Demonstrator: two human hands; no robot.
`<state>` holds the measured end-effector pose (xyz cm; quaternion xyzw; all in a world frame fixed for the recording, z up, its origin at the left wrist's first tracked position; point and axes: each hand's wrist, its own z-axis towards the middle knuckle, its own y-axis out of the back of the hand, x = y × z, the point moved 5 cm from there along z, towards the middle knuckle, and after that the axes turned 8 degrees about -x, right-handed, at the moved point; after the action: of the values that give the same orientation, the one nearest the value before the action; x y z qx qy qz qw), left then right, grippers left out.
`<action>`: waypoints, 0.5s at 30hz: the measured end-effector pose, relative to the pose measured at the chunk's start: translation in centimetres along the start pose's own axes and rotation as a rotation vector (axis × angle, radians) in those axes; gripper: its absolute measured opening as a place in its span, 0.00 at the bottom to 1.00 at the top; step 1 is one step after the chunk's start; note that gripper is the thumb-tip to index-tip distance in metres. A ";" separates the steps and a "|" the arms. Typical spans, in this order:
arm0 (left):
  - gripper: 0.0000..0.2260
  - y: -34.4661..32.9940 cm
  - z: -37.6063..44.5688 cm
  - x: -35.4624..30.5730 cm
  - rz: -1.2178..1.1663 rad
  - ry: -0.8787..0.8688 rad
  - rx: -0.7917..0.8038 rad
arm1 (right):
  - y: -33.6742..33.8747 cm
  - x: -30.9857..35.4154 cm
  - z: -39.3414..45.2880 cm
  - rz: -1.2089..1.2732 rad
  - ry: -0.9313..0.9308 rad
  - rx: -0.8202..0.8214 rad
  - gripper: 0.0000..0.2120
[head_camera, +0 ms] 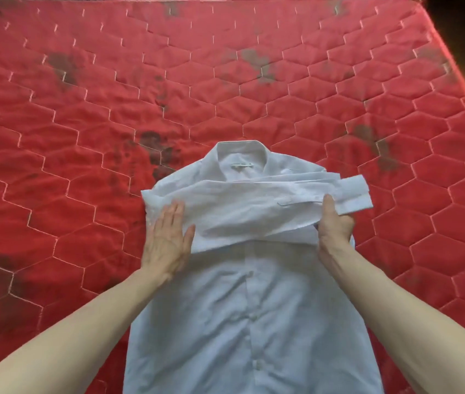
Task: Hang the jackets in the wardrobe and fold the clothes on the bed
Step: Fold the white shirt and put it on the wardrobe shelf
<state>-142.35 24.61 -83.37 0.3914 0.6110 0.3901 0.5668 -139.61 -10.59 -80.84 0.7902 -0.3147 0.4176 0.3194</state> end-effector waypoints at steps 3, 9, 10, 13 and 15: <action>0.41 -2.4 -0.2 1.7 0.102 0.023 0.136 | 1.6 -1.9 3.0 -0.079 0.022 -0.087 0.11; 0.23 1.3 1.4 1.1 0.165 0.056 -0.082 | 4.5 -2.4 4.9 -0.341 0.142 -0.139 0.10; 0.25 2.2 2.3 1.1 0.197 0.049 -0.145 | 4.6 -2.1 4.8 -0.397 0.187 -0.138 0.10; 0.23 2.9 5.4 2.0 0.212 -0.010 -0.160 | 4.3 -1.7 4.6 -0.550 0.306 -0.108 0.11; 0.17 2.7 7.0 2.8 0.262 -0.059 -0.128 | 3.9 -1.3 4.4 -0.554 0.353 -0.058 0.09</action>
<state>-135.38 28.46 -82.37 0.4423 0.5116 0.4870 0.5527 -141.15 -16.00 -83.04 0.7518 -0.0393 0.4361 0.4930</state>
